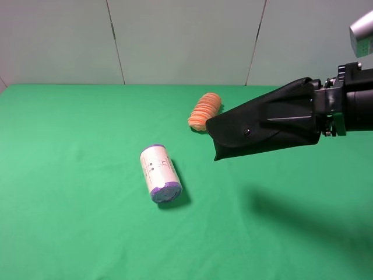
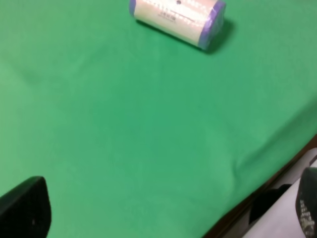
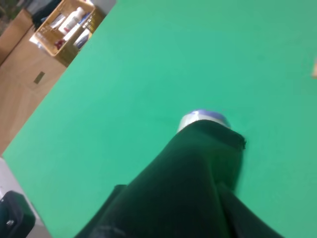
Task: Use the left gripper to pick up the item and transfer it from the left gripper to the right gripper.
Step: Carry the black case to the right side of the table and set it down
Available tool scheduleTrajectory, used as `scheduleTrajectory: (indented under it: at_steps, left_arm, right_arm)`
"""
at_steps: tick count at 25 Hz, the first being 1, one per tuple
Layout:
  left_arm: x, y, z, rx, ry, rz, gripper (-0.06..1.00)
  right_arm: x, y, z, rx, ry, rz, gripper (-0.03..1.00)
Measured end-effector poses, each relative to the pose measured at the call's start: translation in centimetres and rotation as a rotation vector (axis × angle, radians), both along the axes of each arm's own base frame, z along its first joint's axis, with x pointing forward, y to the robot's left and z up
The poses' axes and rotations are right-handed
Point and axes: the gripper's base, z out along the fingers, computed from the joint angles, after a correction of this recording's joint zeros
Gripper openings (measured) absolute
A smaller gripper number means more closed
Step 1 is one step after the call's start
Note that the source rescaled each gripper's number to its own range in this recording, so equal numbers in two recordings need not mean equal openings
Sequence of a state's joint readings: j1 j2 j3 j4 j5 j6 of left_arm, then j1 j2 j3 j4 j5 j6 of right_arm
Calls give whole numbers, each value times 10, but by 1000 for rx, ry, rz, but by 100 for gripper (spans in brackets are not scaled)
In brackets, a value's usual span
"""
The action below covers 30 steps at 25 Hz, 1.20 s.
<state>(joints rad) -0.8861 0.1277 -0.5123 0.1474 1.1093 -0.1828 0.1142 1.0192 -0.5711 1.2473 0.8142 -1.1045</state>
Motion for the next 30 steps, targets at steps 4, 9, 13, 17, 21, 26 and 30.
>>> scheduleTrajectory:
  at_steps: [4,9,13,17,21,26,30]
  left_arm:
    - [-1,-1,-6,-29,-3,-3,100]
    - [-1,-1,-6,-40,-10,-4,100]
    - [-1,-1,-6,-40,-11,-5,100]
    - [-1,-1,-6,-40,-11,-5,100]
    - [-1,-1,-6,-40,-10,12,100]
    - [-2,1,-6,-40,-14,183,100]
    - [-3,3,-5,-41,-21,399,100]
  right_arm:
    - [1,0,0,0,0,-10,1]
    - [2,-1,0,3,7,-27,1]
    - [1,-1,-1,-1,18,-32,1]
    - [1,-2,-2,-18,25,-38,0]
    - [2,-4,-3,-30,34,-59,0]
    - [2,-5,-6,-65,38,-56,0]
    - [3,-8,-8,-94,41,-71,0]
